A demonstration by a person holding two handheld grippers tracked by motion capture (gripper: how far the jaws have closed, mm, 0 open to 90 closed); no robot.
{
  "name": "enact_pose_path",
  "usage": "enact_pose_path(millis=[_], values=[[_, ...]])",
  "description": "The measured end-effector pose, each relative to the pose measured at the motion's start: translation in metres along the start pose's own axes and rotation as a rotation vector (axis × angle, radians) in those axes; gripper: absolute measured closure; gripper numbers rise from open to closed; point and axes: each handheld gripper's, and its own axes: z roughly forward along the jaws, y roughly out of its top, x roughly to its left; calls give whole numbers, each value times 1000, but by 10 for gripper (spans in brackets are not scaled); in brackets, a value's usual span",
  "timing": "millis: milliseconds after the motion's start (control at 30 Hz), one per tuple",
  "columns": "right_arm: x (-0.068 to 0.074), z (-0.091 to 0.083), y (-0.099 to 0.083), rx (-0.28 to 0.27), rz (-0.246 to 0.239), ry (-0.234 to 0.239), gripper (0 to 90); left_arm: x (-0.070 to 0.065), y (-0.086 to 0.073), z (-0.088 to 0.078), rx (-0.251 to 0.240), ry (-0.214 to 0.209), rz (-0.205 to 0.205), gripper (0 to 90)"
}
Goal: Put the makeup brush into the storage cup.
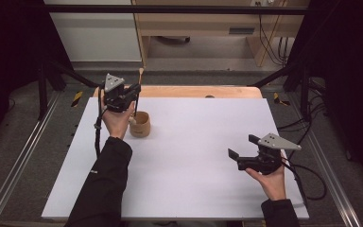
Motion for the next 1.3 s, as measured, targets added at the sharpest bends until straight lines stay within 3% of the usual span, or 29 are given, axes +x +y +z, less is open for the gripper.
enact_pose_path(millis=[700, 1300], values=[[0, 0, 0, 2, -3, 1, 55, 6, -11, 20, 15, 28, 1, 835], [0, 0, 0, -4, 2, 3, 56, 3, -25, 34, 48, 30, 20, 835]])
